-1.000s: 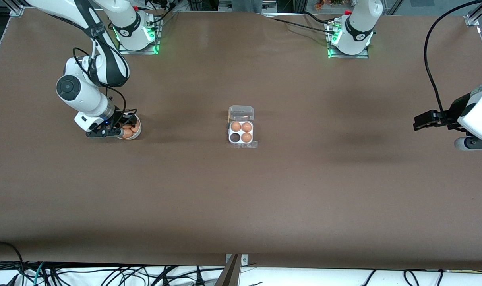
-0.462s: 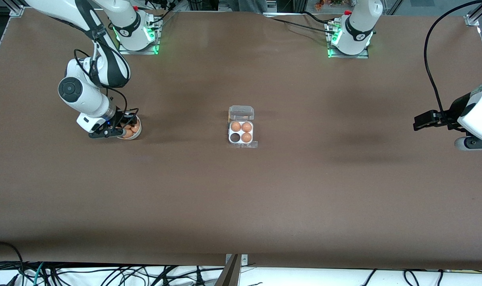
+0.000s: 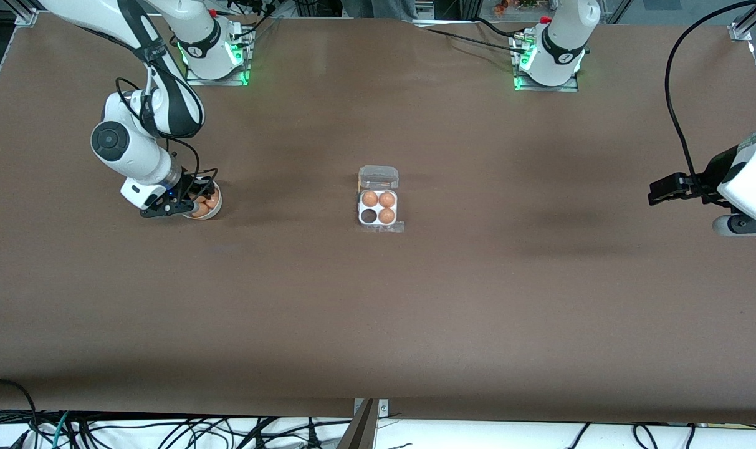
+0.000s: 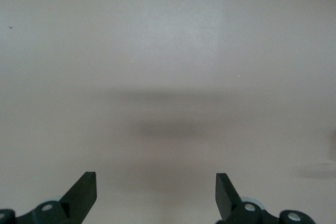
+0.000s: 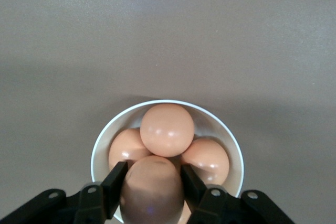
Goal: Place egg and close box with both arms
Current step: 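Close the right gripper on one brown egg and lift it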
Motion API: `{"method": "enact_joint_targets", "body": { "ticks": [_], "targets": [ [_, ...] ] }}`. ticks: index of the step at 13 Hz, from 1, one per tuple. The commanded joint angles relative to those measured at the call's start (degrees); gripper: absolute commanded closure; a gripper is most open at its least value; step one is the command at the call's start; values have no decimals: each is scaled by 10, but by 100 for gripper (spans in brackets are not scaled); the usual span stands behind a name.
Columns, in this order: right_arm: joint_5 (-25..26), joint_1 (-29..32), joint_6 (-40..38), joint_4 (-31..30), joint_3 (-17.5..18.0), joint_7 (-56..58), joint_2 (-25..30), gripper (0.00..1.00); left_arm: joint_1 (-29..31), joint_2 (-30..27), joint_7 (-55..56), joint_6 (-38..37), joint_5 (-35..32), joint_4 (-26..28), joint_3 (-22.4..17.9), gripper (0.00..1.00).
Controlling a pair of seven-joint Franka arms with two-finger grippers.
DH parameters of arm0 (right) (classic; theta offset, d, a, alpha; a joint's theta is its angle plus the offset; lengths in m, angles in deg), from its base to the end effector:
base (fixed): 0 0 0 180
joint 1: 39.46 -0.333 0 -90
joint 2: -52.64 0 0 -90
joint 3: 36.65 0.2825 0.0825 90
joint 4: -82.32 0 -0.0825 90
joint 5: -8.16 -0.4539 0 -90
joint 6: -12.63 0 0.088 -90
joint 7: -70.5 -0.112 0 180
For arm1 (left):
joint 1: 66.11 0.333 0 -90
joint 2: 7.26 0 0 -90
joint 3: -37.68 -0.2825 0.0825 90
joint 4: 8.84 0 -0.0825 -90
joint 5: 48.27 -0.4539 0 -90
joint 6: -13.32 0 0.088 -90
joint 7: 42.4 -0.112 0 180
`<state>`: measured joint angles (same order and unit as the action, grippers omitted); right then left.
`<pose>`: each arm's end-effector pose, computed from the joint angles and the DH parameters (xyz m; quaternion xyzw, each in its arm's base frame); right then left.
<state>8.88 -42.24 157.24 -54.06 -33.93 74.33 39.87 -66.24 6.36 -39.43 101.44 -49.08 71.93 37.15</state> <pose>0.5228 0.0520 0.1244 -0.9955 -0.0861 0.0395 0.0013 0.6808 0.0058 0.5147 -0.9980 -0.0291 0.0545 0.0094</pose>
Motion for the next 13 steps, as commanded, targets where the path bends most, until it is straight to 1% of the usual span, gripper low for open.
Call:
{"method": "enact_joint_targets", "body": {
  "ticks": [1,4,7,10,11,13],
  "targets": [
    [4,10,-10,13,0,24,-9,87,0,3,1,-8,6,-11,1,0],
    [3,10,-66,46,0,24,-9,87,0,3,2,-8,7,-11,1,0],
    [2,10,-85,63,-1,24,-9,88,-1,3,1,-8,6,-11,0,0],
    [-5,8,-187,129,0,14,-10,88,-1,3,2,-8,6,-11,0,0],
    [-5,8,-201,139,1,14,-10,88,-1,3,2,-8,7,-11,0,0],
    [-5,7,-204,142,1,14,-10,88,-3,3,3,-8,7,-12,0,0]
  ]
}}
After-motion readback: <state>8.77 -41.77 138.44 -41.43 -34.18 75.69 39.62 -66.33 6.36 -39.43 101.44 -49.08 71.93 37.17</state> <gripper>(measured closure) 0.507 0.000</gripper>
